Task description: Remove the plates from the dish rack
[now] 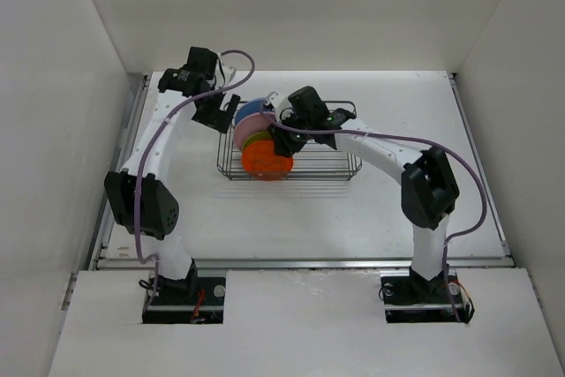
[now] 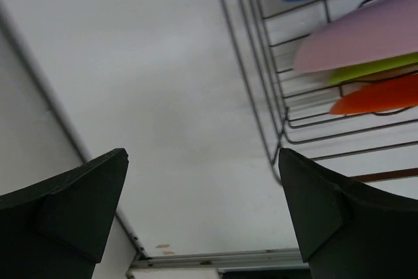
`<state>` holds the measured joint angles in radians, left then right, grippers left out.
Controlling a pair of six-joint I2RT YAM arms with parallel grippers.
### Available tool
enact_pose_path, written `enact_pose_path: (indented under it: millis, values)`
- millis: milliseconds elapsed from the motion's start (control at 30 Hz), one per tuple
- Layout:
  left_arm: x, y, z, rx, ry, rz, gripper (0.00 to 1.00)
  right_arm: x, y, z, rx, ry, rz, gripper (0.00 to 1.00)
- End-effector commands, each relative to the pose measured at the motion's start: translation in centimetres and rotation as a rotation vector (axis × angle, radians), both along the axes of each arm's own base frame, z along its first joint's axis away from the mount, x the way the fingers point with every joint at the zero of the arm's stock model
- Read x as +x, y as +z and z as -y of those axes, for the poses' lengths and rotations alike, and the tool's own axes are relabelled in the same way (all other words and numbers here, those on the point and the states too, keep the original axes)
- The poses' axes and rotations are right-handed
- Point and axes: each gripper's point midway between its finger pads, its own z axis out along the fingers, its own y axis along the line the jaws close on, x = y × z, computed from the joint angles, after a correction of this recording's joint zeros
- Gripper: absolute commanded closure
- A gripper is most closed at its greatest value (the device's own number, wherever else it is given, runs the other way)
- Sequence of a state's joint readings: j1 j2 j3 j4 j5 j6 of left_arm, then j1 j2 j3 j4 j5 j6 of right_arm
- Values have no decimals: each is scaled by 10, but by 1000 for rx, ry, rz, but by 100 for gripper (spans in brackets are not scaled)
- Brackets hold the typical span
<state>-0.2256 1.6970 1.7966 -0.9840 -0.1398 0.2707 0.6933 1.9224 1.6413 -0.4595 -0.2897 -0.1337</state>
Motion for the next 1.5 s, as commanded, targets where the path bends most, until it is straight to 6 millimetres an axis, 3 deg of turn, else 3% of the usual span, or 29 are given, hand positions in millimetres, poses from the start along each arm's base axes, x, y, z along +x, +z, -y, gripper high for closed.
enact_pose_path:
  millis: [0,67,200,267,333,367,500,567,633,700,733,767,833,867,933,967,1067,1100,1133,1167,1200,1333,1467]
  values:
    - [-5,-46,36,-188,-46,-198,0,28,15,-13,31,-25,97,58]
    - [-2,-57,32,-215,-18,-232,0,33,9,-15,20,-34,95,63]
    - [11,-75,27,-271,46,-277,16,29,2,-15,14,-19,70,83]
    - [7,-81,36,-315,30,-327,20,28,7,-12,14,-26,79,93]
    - [11,-90,38,-325,58,-338,32,29,33,-8,32,-39,134,100]
    - [9,-94,34,-305,69,-344,39,31,33,-6,21,-44,146,100]
    - [9,-106,35,-329,96,-382,64,34,77,6,48,-92,246,100]
    - [10,-106,32,-334,113,-381,76,33,112,12,90,-112,308,100]
    - [10,-106,32,-337,122,-381,78,25,156,17,171,-126,380,100]
    - [11,-106,27,-332,144,-377,80,18,188,20,270,-161,405,100]
    - [11,-106,27,-332,144,-377,81,23,194,36,292,-216,402,100]
    - [11,-106,25,-324,157,-375,87,20,215,49,368,-293,381,100]
    - [12,-107,23,-313,162,-372,90,25,221,74,430,-393,323,100]
    - [14,-102,23,-321,168,-353,100,36,216,109,444,-492,298,100]
    - [14,-102,22,-311,173,-351,100,44,203,144,513,-641,192,100]
    - [14,-102,22,-311,173,-351,100,56,177,181,502,-745,138,100]
    - [18,-102,16,-331,200,-338,100,57,134,231,533,-926,-37,100]
    - [19,-102,9,-341,234,-336,100,58,104,263,557,-1045,-134,100]
    - [20,-102,5,-346,253,-334,100,55,87,276,549,-1070,-176,100]
    - [20,-102,1,-348,264,-332,100,57,73,283,596,-1107,-236,100]
    - [21,-102,-4,-350,274,-330,100,47,47,297,609,-1140,-320,100]
    - [18,-94,-21,-351,312,-301,100,36,-19,314,591,-1231,-469,100]
    - [19,-90,-31,-324,316,-263,100,27,-59,317,579,-1256,-566,100]
